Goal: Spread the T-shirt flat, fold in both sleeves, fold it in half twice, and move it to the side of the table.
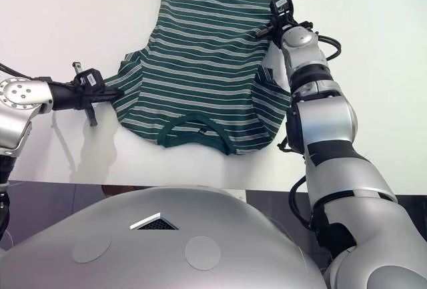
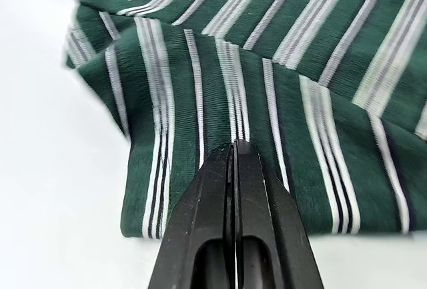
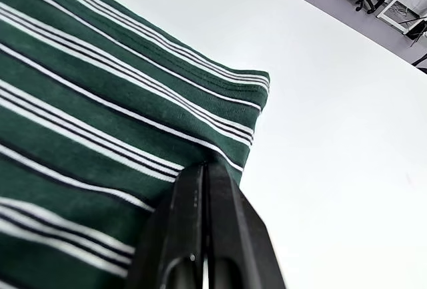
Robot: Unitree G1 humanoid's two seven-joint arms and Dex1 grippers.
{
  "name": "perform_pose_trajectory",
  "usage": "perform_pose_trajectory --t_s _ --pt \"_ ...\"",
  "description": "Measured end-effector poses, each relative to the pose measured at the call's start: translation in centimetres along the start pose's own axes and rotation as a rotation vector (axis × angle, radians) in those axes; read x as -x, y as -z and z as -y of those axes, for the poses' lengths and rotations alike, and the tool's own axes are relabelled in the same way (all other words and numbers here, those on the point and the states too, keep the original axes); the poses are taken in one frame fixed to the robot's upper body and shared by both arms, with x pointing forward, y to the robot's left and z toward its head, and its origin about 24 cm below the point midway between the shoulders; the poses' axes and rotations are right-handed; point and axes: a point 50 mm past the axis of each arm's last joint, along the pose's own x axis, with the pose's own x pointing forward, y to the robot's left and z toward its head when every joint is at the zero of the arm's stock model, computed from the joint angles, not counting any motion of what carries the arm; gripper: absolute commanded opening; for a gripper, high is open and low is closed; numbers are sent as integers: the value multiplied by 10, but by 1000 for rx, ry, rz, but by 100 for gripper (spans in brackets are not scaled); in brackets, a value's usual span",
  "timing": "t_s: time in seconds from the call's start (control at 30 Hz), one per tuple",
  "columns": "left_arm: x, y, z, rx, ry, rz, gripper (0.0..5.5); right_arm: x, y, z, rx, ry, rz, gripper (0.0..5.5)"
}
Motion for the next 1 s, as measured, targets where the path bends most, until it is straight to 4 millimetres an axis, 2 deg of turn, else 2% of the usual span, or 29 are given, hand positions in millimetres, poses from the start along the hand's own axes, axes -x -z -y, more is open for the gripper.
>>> perform_pose_trajectory --t_s 0.07,0.1,0.13,0.2,0.23,0.27,0.33,0.43,0.5,0.57,0.67,0.77,0.87,1.0 --pt "-6 -5 -9 45 -59 29 20 -1 -10 -5 -21 -14 94 0" --pt "-7 -7 -15 75 -98 39 36 0 -21 -3 -70 -9 173 0" --pt "-6 -7 -19 132 -128 58 48 2 -34 3 -128 -7 256 0" --pt "-1 -5 -25 269 -158 85 91 12 -74 19 -201 -27 476 0" --pt "2 -6 -23 327 -146 96 100 19 -78 26 -205 -50 546 0" --pt "5 -6 -21 368 -129 107 107 25 -72 29 -199 -70 569 0" --pt "11 -6 -19 428 -117 132 107 38 -37 24 -172 -126 529 0" --pt "24 -1 -18 523 -136 176 107 65 37 -1 -183 -220 335 0" --pt "34 2 -24 590 -191 200 107 84 54 -15 -173 -276 267 0" --pt "37 11 -30 668 -257 208 107 97 51 -27 -149 -338 240 0" --pt "29 24 -31 742 -273 188 107 107 43 -26 -158 -366 244 0" --pt "17 22 -32 773 -240 217 107 115 37 -5 -183 -310 261 0" --pt "4 16 -30 808 -180 269 107 118 38 8 -186 -273 252 0" --pt "-2 19 -32 806 -194 278 46 120 37 18 -163 -253 247 0"
